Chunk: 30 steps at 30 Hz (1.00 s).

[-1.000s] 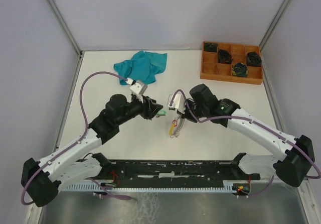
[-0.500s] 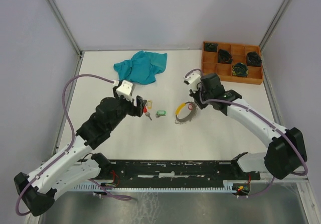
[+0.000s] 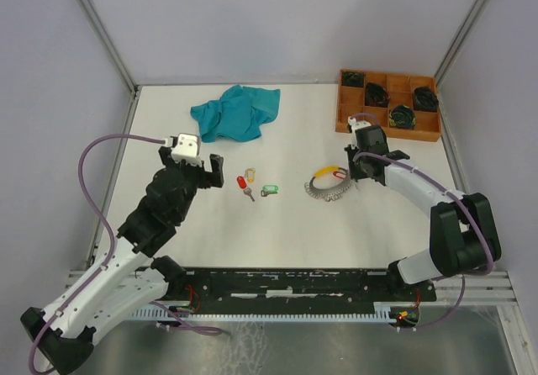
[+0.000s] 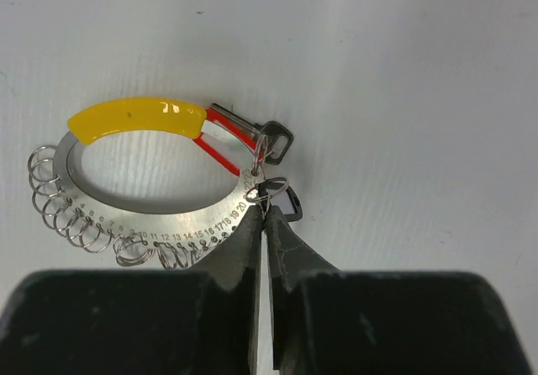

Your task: Put the keys on the keyring

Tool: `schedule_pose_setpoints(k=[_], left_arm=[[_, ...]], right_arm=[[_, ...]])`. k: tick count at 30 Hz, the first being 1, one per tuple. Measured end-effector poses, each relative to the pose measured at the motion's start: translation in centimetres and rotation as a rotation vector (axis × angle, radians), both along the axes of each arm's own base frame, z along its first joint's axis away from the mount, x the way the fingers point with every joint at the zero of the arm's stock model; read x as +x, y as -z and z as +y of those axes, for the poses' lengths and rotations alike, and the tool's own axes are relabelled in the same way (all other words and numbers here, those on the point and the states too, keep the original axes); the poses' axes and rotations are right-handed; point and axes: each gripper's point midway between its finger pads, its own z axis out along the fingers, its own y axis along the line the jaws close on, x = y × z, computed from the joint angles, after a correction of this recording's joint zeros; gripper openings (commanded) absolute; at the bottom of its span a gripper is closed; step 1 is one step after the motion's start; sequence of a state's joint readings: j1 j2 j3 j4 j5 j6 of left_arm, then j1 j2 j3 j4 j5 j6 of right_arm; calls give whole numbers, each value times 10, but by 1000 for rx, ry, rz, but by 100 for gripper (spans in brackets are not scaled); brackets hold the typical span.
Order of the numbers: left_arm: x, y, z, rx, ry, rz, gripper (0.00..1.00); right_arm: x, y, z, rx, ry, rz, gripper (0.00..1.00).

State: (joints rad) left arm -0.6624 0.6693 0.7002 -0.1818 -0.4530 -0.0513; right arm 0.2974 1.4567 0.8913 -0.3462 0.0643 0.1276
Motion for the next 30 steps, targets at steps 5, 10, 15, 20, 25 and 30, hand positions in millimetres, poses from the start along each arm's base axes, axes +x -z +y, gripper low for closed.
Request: schedule_pose_setpoints(k=[5,10,15,20,25,30], left_arm=[[9,2,25,-15,-102,8,97],[10,3,30,-41,-128,17,100],[5,-6,32,-89,-134,-6,99],[-13,-24,45,-150,-142,-86,99],[-29,-43,59,-216,-155,-178,99],[-31,-40,66,-234,-186,-205,99]], right_arm=[[1,5,-13,-12,123,13,56],[-3,2,-22,-30,182,15,81],[-10,-28,-30,-31,224,-39,100],[-12,-76,-37,-20,259,-120,100],[-32,-118,-45,20,272,-218,100],[-61,-172,-54,82,257,-405,100]])
